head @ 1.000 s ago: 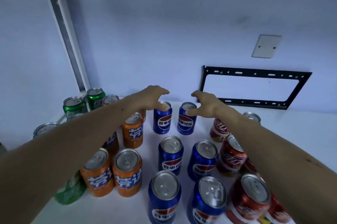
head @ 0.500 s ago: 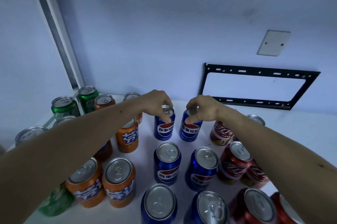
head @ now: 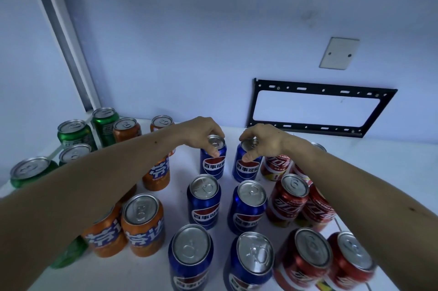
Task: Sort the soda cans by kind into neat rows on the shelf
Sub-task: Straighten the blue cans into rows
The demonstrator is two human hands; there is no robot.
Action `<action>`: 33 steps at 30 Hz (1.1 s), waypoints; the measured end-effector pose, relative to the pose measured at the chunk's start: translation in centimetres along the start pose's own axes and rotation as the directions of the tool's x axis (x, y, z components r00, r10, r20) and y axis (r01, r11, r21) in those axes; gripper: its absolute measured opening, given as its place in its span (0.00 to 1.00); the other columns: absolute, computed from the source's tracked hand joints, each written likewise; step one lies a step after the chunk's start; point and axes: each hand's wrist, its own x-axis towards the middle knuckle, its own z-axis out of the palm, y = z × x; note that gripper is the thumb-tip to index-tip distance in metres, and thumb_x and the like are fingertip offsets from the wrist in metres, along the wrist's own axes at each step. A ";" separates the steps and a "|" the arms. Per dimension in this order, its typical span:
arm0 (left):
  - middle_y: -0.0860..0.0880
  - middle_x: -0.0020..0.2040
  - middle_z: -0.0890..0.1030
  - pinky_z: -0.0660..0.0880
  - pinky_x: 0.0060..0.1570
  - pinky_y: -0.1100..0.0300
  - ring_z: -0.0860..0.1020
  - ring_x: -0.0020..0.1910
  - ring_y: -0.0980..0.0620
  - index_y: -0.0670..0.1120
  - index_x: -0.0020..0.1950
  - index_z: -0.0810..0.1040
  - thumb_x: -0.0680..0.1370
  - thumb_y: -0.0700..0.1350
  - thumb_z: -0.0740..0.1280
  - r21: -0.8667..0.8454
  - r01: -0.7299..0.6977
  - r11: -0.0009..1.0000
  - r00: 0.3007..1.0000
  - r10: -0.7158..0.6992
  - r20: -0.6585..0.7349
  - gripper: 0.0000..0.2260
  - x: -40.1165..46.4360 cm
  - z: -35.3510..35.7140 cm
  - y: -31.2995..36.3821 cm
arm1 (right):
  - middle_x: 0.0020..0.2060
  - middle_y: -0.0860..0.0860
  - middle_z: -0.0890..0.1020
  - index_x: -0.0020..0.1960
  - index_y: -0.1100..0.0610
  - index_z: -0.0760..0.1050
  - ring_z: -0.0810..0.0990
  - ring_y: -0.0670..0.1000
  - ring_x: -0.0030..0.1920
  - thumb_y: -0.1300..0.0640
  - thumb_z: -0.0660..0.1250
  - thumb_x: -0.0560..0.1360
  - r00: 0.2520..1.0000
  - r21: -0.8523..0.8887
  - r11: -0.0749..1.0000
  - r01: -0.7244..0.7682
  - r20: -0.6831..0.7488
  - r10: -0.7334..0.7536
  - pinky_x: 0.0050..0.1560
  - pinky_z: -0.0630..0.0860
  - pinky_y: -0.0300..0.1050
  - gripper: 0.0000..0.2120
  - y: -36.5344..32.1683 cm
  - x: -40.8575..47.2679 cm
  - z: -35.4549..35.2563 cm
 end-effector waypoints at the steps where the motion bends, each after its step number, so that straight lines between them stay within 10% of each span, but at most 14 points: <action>1: 0.49 0.65 0.77 0.72 0.49 0.60 0.75 0.61 0.49 0.47 0.66 0.74 0.69 0.49 0.76 -0.002 0.000 1.000 1.000 0.000 0.002 0.27 0.1 0.0 0.0 | 0.62 0.51 0.77 0.68 0.56 0.72 0.76 0.52 0.61 0.49 0.77 0.67 1.000 0.000 1.000 0.001 0.000 -0.001 0.58 0.72 0.43 0.33 0.0 0.1 0.0; 20: 0.49 0.72 0.68 0.67 0.63 0.58 0.68 0.70 0.51 0.49 0.75 0.61 0.72 0.50 0.73 -0.037 0.044 0.998 0.999 -0.044 0.004 0.34 -1.3 -1.4 -0.5 | 0.68 0.50 0.73 0.72 0.54 0.65 0.72 0.52 0.66 0.45 0.74 0.70 1.000 0.053 0.999 0.009 0.002 -0.009 0.62 0.70 0.45 0.35 -0.8 0.2 -1.0; 33: 0.52 0.68 0.73 0.68 0.58 0.63 0.72 0.62 0.58 0.52 0.69 0.71 0.73 0.56 0.70 0.069 0.117 0.991 0.977 -0.103 -0.185 0.26 -12.9 -7.2 -8.0 | 0.64 0.50 0.76 0.67 0.55 0.72 0.75 0.49 0.63 0.47 0.73 0.71 0.967 0.038 0.968 0.247 -0.069 -0.244 0.58 0.71 0.40 0.28 -12.6 1.4 -2.0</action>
